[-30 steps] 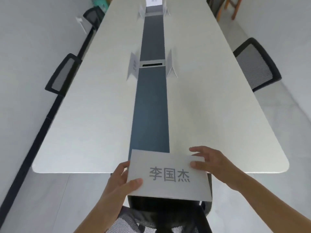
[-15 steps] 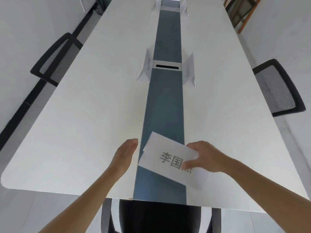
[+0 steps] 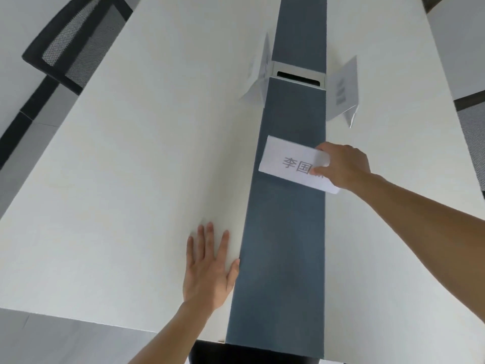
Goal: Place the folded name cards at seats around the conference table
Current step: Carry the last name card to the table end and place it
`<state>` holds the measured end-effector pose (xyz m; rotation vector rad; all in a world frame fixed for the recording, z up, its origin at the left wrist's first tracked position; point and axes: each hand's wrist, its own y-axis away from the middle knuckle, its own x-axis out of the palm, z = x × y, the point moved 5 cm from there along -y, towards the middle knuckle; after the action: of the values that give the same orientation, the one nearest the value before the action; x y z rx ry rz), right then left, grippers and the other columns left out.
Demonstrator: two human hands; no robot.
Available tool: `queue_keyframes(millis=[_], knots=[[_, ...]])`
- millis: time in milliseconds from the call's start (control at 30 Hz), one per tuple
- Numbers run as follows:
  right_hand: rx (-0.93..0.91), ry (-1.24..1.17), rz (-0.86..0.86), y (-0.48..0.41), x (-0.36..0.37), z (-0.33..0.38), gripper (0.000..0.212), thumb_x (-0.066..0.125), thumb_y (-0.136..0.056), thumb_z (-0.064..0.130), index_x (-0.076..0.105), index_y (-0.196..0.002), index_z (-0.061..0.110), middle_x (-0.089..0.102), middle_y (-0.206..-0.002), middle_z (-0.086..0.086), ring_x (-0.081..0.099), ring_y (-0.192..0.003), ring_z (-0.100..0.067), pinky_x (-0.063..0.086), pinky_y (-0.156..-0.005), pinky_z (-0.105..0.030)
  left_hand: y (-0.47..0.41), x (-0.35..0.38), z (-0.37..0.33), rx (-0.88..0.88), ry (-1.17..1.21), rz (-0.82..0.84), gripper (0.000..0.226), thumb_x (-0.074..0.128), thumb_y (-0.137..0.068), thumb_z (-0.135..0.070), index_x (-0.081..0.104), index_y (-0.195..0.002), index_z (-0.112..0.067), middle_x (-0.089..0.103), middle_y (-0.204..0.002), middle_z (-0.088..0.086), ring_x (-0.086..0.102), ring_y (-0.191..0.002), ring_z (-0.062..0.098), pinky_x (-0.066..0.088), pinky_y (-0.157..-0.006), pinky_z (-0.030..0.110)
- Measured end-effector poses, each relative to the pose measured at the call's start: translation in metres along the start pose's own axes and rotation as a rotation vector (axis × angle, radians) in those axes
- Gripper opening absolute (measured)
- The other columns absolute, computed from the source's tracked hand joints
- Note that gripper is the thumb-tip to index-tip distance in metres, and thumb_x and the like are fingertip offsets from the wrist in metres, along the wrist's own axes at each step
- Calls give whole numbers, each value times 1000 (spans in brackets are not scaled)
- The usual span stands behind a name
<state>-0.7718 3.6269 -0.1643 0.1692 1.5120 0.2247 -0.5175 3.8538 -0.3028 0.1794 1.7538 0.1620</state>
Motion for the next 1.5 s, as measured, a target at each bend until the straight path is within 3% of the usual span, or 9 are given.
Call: queue_keyframes(millis=[300,433,500,567,667,733,1333,1433,1500], knots=[[-58,9,56,-38,17,8,48,71,-80,41,52,-121,24,70,-106,-9,62,-91,-33,40,-69,-32,1,-1,0,20,10,2,65,35,-92,-52,32,-147,-17,25,-155,22,12,-145,37,15,-113,51],[-48,20,42,-44,21,9,49,68,-83,37,49,-125,23,67,-115,-10,60,-100,-35,43,-81,-39,0,-2,1,19,13,6,65,35,-92,-52,33,-146,-17,26,-155,22,13,-145,36,16,-113,52],[-54,101,-24,-44,20,13,59,67,-83,37,42,-135,23,57,-133,-10,52,-118,-36,40,-95,-46,1,-2,1,17,11,5,65,34,-91,-52,32,-146,-17,25,-155,21,13,-145,36,16,-113,52],[-28,171,-103,-37,23,18,67,62,-86,34,30,-144,24,35,-152,-11,33,-137,-36,30,-107,-54,1,-2,1,17,13,9,65,34,-91,-52,32,-146,-17,25,-156,21,14,-146,36,17,-113,52],[52,219,-79,-22,41,22,80,56,-89,33,6,-151,27,5,-161,-13,6,-146,-41,22,-109,-62,1,-1,1,14,14,5,65,34,-91,-52,33,-146,-17,25,-156,21,16,-145,37,17,-113,52],[64,210,-65,-16,50,21,88,58,-88,37,-2,-151,26,-2,-161,-15,1,-145,-45,24,-108,-63,1,-2,1,13,15,4,65,33,-91,-52,33,-146,-17,25,-155,21,17,-145,37,17,-113,52],[23,262,-31,-10,40,19,98,60,-85,47,-8,-151,25,0,-161,-17,3,-146,-44,23,-109,-64,0,-4,0,6,-5,-5,65,33,-91,-53,35,-145,-18,27,-155,21,18,-145,38,15,-113,51],[-17,257,-118,12,25,24,93,61,-84,43,2,-152,21,13,-160,-18,14,-145,-41,26,-108,-60,1,-6,1,3,-14,10,65,33,-91,-53,35,-145,-18,27,-155,22,19,-145,38,14,-113,51],[-53,185,-164,38,10,28,80,61,-85,38,18,-150,19,30,-154,-16,31,-139,-37,33,-106,-55,1,-7,1,-10,-28,22,65,30,-91,-53,34,-145,-17,26,-155,22,18,-145,38,13,-114,51]])
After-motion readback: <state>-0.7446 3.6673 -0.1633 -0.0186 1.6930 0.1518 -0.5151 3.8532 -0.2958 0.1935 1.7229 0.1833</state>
